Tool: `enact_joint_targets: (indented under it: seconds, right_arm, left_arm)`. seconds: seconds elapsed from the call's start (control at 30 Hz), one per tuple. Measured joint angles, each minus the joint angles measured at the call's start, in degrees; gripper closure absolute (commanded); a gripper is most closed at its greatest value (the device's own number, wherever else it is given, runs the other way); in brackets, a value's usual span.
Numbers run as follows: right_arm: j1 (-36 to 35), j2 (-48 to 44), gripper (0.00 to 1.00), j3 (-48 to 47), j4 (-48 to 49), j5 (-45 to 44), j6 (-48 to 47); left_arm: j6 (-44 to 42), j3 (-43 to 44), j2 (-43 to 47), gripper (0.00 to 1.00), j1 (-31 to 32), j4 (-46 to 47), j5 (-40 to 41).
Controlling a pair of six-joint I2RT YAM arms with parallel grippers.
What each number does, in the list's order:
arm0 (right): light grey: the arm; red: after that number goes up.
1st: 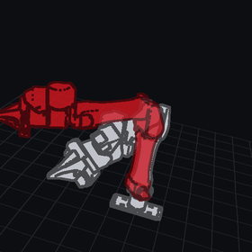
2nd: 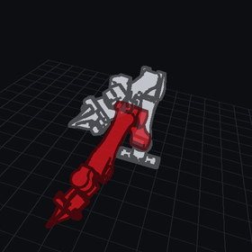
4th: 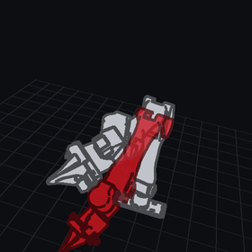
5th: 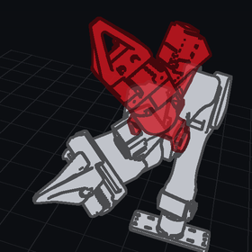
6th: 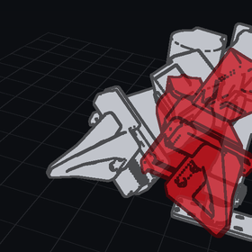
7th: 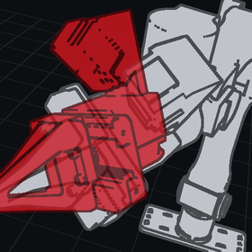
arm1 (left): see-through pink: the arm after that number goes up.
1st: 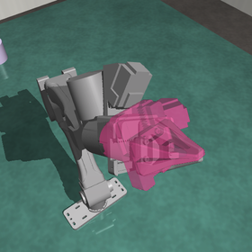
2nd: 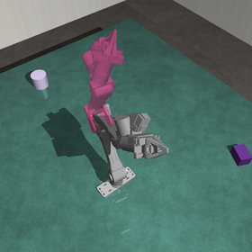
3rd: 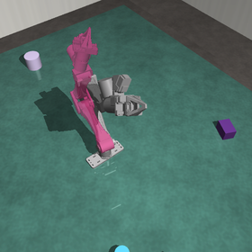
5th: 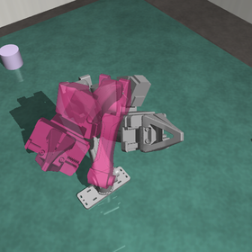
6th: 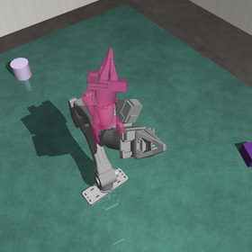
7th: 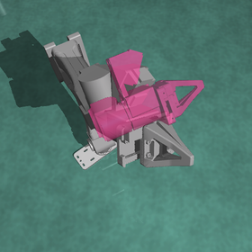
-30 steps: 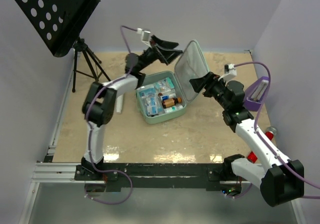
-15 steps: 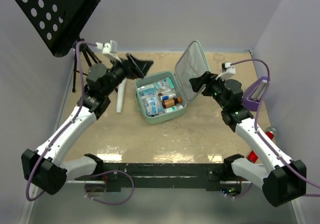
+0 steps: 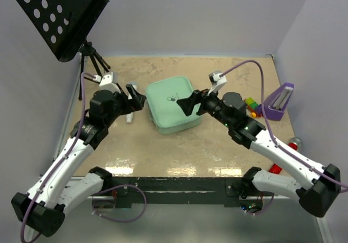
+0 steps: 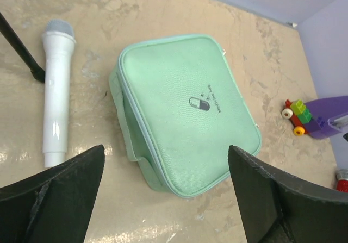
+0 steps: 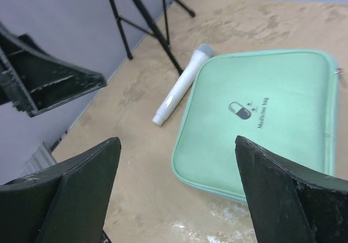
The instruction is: Organize the medicine kit
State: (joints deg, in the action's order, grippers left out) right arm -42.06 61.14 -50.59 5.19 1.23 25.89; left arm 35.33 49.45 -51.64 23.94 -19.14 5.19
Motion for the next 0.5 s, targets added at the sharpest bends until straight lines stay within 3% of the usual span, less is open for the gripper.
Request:
enact_joint_targets:
  seconds: [0.1,0.2,0.33,0.5]
  right_arm:
    - [1.0,-3.2,0.11,0.7,0.0,-4.4,0.9]
    - [5.2,-0.3,0.11,-0.8,1.4,-6.1,2.5]
    - [12.7,12.2,0.09,-4.2,5.1,-6.3,4.4]
    - [16.3,30.7,0.10,-11.3,5.6,-5.5,5.3]
  left_arm:
    - [0.0,0.4,3.1,0.00,-0.2,-0.2,1.0]
    - [0.2,0.3,3.8,0.03,-0.2,0.4,0.1]
    - [1.8,-2.8,-0.3,0.04,-0.2,5.0,-4.5]
    - [4.5,-15.3,-3.3,0.05,-0.2,9.7,-10.0]
